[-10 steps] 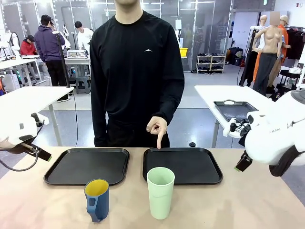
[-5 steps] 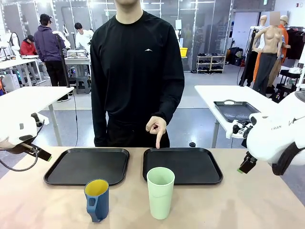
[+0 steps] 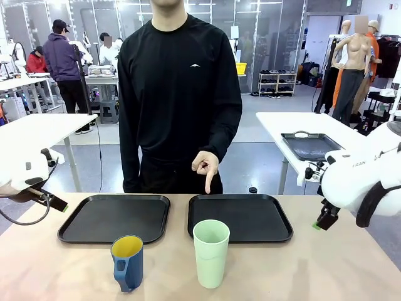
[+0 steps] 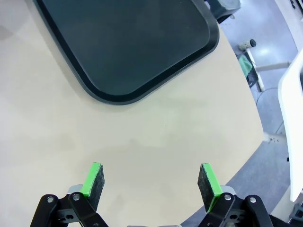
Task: Sort and store the cups by type.
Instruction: Pick up the Reusable plastic cup.
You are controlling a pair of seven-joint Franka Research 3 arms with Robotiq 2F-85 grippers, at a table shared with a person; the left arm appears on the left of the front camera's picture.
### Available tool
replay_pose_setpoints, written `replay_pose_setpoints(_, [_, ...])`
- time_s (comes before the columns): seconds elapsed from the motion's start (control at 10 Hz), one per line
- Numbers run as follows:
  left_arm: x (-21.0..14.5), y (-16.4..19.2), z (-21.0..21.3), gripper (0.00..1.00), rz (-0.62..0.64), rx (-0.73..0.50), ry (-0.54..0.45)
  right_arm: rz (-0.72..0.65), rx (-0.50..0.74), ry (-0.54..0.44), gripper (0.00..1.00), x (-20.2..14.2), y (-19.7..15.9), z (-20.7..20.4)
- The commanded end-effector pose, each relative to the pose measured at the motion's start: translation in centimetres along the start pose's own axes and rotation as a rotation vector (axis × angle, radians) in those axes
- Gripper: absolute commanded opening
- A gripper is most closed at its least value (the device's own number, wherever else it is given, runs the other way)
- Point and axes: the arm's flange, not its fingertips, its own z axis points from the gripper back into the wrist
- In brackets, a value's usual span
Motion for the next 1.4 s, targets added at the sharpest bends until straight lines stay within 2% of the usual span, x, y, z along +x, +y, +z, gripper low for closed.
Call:
replay_pose_setpoints(0.0, [0.0,0.1,0.0,1.0,-0.005,0.004,-0.001,0.086,0.035,-0.064,1.0,-1.8,-1.8,-1.5])
replay_pose_setpoints(0.1, [0.0,0.1,0.0,1.0,-0.005,0.004,-0.001,0.098,0.037,-0.103,1.0,-2.5,-2.1,-1.6])
replay_pose_setpoints(0.5, [0.0,0.1,0.0,1.0,-0.005,0.004,-0.001,0.209,0.178,-0.328,1.0,-3.7,-2.0,-2.6])
replay_pose_setpoints(0.9, [0.0,0.1,0.0,1.0,-0.005,0.004,-0.001,0.218,0.187,-0.367,1.0,-3.4,-1.1,-3.6])
replay_pose_setpoints(1.3, [0.0,0.1,0.0,1.0,-0.005,0.004,-0.001,0.239,0.229,-0.511,1.0,-3.9,-0.7,-5.1])
